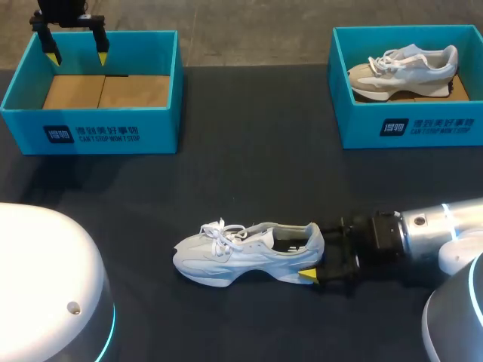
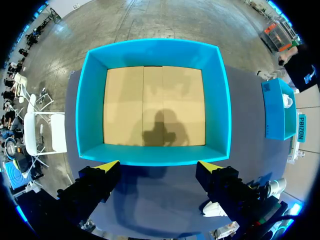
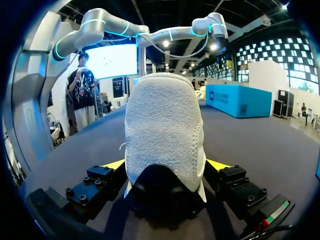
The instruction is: Take the shoe out of the shoebox, open the shoe tongue, remove and reinsert the insole, then place the shoe into the shoebox
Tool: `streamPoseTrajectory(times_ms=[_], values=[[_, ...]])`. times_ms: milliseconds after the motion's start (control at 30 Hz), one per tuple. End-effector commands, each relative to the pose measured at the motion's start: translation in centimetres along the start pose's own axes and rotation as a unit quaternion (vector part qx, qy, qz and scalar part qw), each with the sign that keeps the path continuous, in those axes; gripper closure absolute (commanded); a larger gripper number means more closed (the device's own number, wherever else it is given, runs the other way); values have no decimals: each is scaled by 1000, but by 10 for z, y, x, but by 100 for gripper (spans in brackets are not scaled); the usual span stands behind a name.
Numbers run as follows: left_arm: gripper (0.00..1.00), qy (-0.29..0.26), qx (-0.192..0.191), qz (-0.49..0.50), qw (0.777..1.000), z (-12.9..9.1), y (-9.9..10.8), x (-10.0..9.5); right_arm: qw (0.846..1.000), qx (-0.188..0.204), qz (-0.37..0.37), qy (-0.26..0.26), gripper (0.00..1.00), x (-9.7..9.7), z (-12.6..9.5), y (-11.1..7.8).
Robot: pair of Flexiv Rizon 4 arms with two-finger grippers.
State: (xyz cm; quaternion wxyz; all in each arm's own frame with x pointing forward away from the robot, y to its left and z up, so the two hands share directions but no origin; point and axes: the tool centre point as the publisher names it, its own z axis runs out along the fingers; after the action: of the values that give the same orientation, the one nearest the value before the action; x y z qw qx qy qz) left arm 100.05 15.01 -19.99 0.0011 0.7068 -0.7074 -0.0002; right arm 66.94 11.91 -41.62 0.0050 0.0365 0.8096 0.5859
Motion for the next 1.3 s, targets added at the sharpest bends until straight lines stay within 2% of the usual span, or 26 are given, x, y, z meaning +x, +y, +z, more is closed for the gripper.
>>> streamPoseTrajectory(times_ms=[33, 1300], values=[[0, 0, 0, 0, 1000, 0, 0, 0, 1000, -4, -3, 4, 0, -2, 5, -3], [0, 0, 0, 0, 1000, 0, 0, 0, 1000, 8, -17, 3, 0, -1, 16, 10]])
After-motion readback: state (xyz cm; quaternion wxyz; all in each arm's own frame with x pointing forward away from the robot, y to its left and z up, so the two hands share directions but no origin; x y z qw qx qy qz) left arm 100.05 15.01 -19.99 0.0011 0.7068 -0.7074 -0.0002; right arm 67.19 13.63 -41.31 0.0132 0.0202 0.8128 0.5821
